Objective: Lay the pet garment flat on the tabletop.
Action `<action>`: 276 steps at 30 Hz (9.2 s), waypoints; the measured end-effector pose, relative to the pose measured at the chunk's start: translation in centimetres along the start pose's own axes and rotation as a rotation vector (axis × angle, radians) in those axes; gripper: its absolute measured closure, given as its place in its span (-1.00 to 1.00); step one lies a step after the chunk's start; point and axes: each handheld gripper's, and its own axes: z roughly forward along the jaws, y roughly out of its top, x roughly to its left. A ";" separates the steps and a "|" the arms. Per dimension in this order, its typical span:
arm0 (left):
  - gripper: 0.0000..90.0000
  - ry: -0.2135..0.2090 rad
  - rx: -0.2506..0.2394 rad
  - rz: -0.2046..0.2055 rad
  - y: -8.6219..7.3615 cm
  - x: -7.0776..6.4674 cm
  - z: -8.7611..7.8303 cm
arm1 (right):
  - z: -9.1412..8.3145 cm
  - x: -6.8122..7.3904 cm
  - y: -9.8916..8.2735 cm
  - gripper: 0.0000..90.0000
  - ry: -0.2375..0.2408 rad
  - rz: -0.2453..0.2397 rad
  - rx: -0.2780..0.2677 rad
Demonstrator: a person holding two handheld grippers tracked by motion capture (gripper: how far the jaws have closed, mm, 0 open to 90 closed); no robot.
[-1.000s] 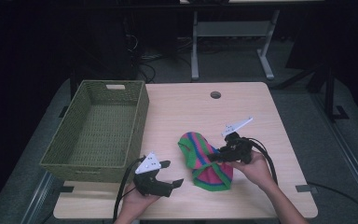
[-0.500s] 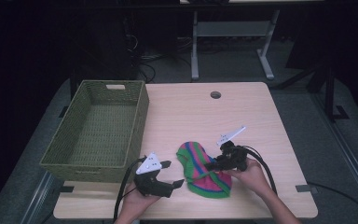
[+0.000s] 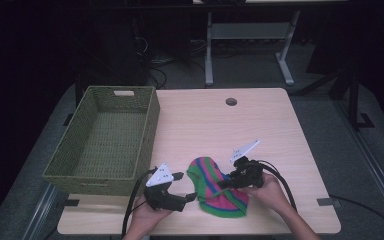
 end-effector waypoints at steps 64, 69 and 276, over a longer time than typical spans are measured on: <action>-0.62 0.021 -0.008 -0.016 -0.1 0.4 -0.4 | 1.3 3.2 2.8 0.18 0.009 -0.147 0.060; -0.62 0.021 -0.008 -0.016 -0.1 0.3 -0.4 | 2.4 3.2 2.3 0.19 -0.002 -0.151 0.086; 0.88 0.006 0.027 0.157 7.6 4.1 2.4 | -10.8 -2.2 2.6 0.85 -0.045 -0.120 -0.151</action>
